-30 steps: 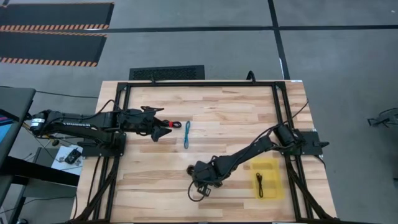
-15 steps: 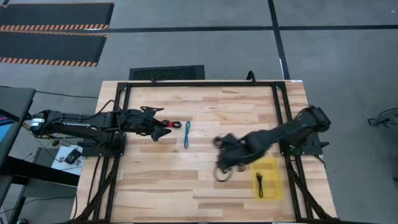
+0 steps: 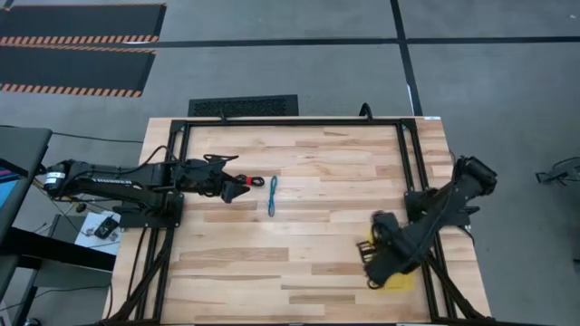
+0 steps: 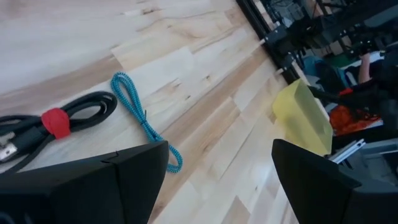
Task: Pick and place USB-C Cables
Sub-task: Put the bottom black charger cable into the yellow bin, then put the black charger cable into the yellow bin
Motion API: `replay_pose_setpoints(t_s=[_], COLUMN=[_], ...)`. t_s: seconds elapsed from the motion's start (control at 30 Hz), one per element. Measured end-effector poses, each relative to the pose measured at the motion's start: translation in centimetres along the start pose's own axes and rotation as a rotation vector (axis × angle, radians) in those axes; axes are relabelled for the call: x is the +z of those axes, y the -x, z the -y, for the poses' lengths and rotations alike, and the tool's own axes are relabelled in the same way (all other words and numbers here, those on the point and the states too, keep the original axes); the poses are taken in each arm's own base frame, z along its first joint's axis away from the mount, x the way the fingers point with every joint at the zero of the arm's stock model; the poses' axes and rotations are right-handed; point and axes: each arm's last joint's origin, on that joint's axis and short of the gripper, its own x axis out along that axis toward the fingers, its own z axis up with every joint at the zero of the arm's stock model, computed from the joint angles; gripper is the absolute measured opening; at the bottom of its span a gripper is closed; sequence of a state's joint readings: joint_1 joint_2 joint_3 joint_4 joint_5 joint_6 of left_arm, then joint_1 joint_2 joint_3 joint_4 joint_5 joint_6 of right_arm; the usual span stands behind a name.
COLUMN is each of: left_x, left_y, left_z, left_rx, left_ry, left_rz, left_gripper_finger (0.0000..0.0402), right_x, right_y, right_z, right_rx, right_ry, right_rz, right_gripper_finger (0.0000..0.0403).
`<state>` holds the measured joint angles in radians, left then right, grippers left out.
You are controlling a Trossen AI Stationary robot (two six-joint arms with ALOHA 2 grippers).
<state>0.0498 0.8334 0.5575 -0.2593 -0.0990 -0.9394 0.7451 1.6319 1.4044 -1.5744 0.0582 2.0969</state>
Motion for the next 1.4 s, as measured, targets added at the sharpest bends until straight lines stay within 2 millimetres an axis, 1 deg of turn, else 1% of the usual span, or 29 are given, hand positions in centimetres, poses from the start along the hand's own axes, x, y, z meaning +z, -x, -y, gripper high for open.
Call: replay_pose_setpoints(t_s=[0.03, 0.1, 0.17, 0.33, 0.43, 0.57, 0.73, 0.87, 1.07, 1.17, 1.23, 1.3, 1.4], left_x=[0.0, 0.0, -0.1, -0.1, -0.1, -0.1, -0.1, -0.1, -0.1, -0.1, -0.1, -0.1, -0.1], left_y=[0.0, 0.0, -0.1, -0.1, -0.1, -0.1, -0.1, -0.1, -0.1, -0.1, -0.1, -0.1, -0.1], left_z=[0.0, 0.0, -0.1, -0.2, -0.2, -0.2, -0.2, -0.2, -0.2, -0.2, -0.2, -0.2, -0.2], left_rx=[0.004, 0.004, 0.013, 0.021, 0.023, 0.026, 0.026, 0.026, 0.033, 0.031, 0.030, 0.030, 0.026], left_ry=[0.005, 0.014, 0.014, 0.013, 0.024, 0.023, 0.026, 0.028, 0.020, 0.008, 0.005, 0.005, -0.015], left_rz=[-0.004, -0.003, -0.005, -0.008, -0.009, -0.010, -0.011, -0.010, -0.002, -0.004, -0.005, -0.005, -0.011], left_gripper_finger=[0.0281, 0.0281, 0.0281, 0.0281, 0.0281, 0.0281, 0.0281, 0.0281, 0.0281, 0.0281, 0.0281, 0.0281, 0.0281], right_x=[-0.7, -1.9, -2.6, -4.1, -4.5, -4.4, -3.4, -2.7, -2.0, -1.6, -1.1, -0.3, 1.3], right_y=[-0.4, -1.2, -2.1, -4.8, -6.7, -8.5, -9.4, -9.4, -9.5, -9.2, -8.0, -5.9, -3.0], right_z=[0.2, 0.5, 0.9, 0.4, -0.3, -0.7, -1.3, -1.7, -2.1, -2.1, -2.1, -2.0, -2.0], right_rx=[-0.024, -0.015, -0.019, 0.026, 0.026, -0.004, -0.004, -0.012, -0.021, -0.009, 0.022, 0.085, 0.218], right_ry=[-0.011, -0.048, -0.079, -0.070, -0.071, -0.077, -0.052, -0.039, -0.042, -0.012, 0.016, 0.036, 0.045], right_rz=[-0.003, -0.008, 0.000, -0.029, -0.026, -0.003, -0.016, -0.020, -0.021, -0.028, -0.051, -0.070, -0.024], right_gripper_finger=[0.0035, 0.0037, 0.0037, 0.0037, 0.0042, 0.0045, 0.0057, 0.0086, 0.0160, 0.0190, 0.0204, 0.0214, 0.0218])
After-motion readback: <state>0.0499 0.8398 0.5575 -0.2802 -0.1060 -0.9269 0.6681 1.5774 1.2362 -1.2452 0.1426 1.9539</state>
